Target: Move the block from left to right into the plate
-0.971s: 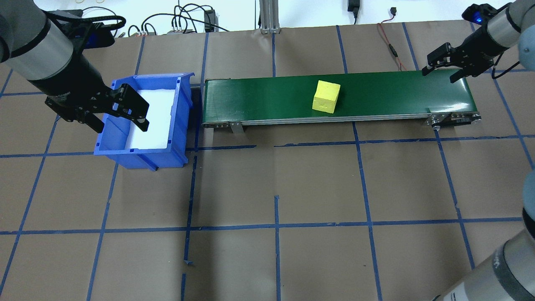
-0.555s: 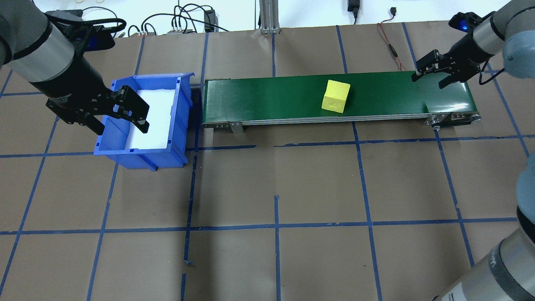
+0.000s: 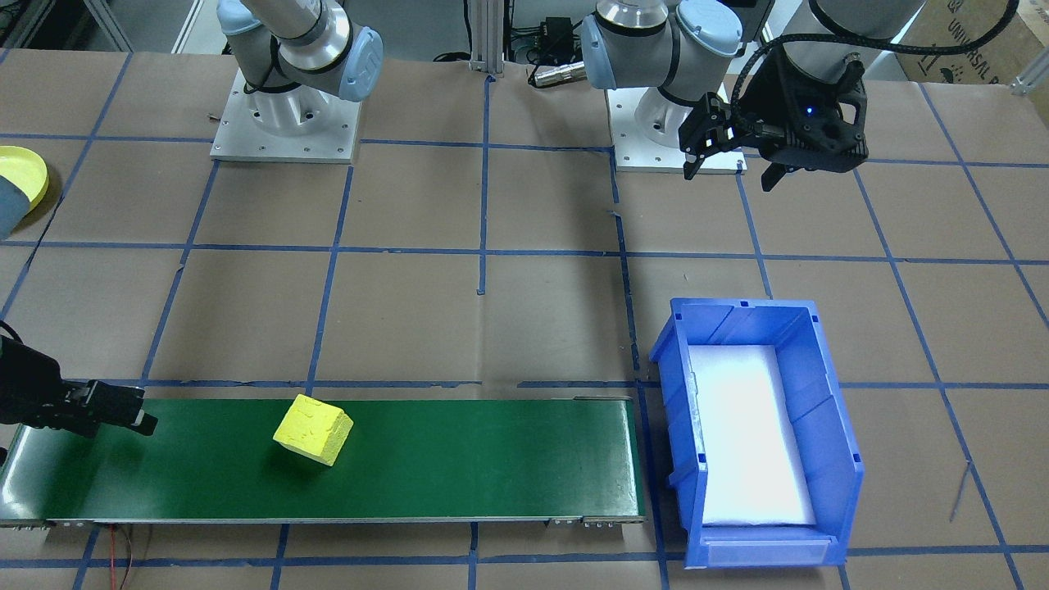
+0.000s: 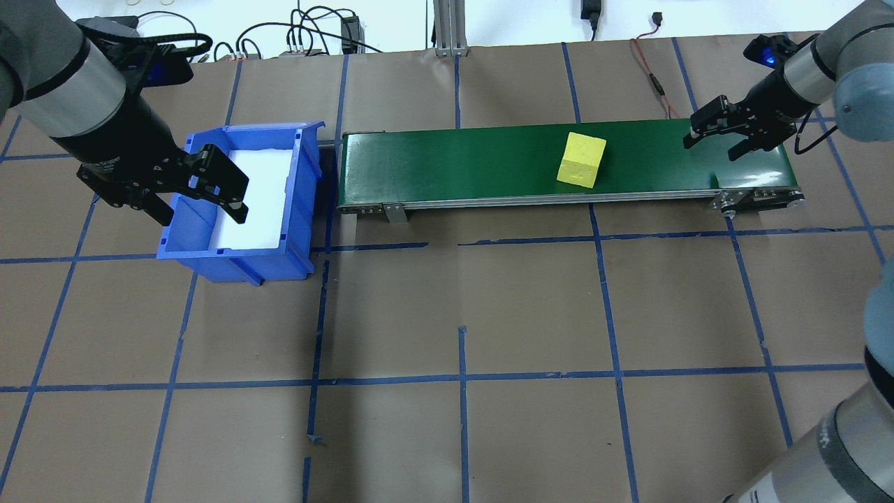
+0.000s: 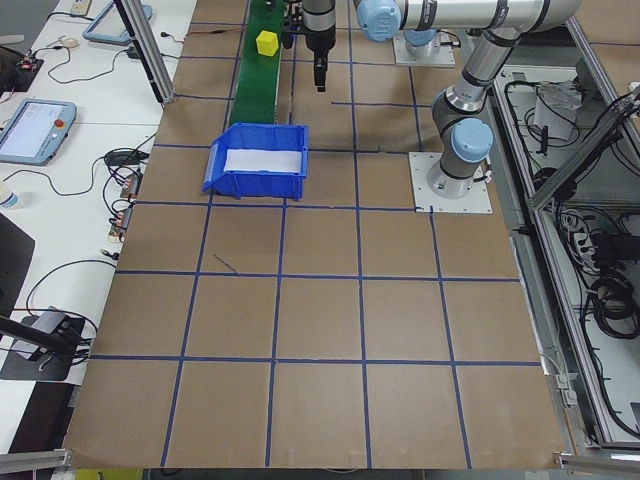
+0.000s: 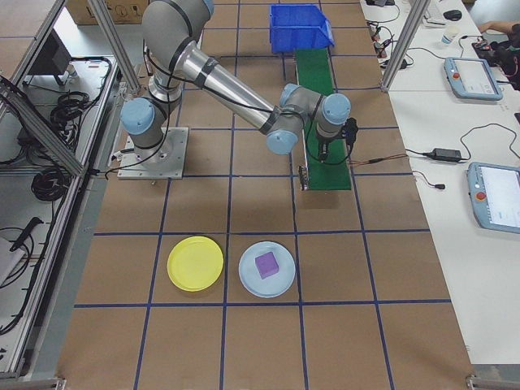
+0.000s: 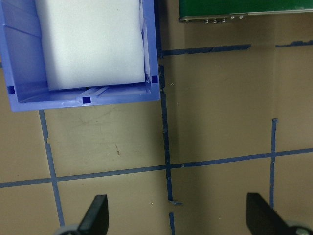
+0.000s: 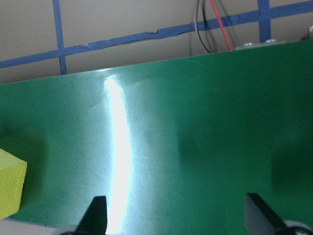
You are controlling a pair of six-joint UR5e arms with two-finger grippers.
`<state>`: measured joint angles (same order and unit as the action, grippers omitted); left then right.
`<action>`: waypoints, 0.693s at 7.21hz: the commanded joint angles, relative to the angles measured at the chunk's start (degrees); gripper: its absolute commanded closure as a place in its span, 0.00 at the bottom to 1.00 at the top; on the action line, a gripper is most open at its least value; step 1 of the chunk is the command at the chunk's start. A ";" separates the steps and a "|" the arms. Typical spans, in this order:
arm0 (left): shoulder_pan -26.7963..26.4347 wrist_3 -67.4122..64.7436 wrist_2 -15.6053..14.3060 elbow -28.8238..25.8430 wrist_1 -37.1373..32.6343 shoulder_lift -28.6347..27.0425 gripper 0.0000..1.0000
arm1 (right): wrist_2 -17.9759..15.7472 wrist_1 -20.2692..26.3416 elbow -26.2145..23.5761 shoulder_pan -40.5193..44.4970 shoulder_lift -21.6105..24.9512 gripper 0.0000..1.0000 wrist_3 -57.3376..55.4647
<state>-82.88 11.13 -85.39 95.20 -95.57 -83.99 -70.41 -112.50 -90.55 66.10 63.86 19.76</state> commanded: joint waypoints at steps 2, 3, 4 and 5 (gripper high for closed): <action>0.00 -0.05 -0.04 -0.01 0.29 -0.39 0.00 | -0.16 0.26 0.02 0.00 0.38 0.00 -1.47; 0.00 -0.05 -0.04 -0.01 0.21 -0.39 0.00 | -0.42 0.70 -0.07 0.00 0.82 0.00 -3.83; 0.00 -0.05 -0.04 -0.01 0.21 -0.39 0.00 | -0.43 0.70 -0.24 0.00 1.00 0.00 -4.11; -0.18 -0.14 -0.04 -0.10 0.29 -0.39 0.00 | -0.34 0.97 -0.24 0.00 1.26 0.00 -4.46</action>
<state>-82.94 11.05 -85.43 95.15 -95.34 -84.37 -70.78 -111.79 -90.72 66.09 64.81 15.97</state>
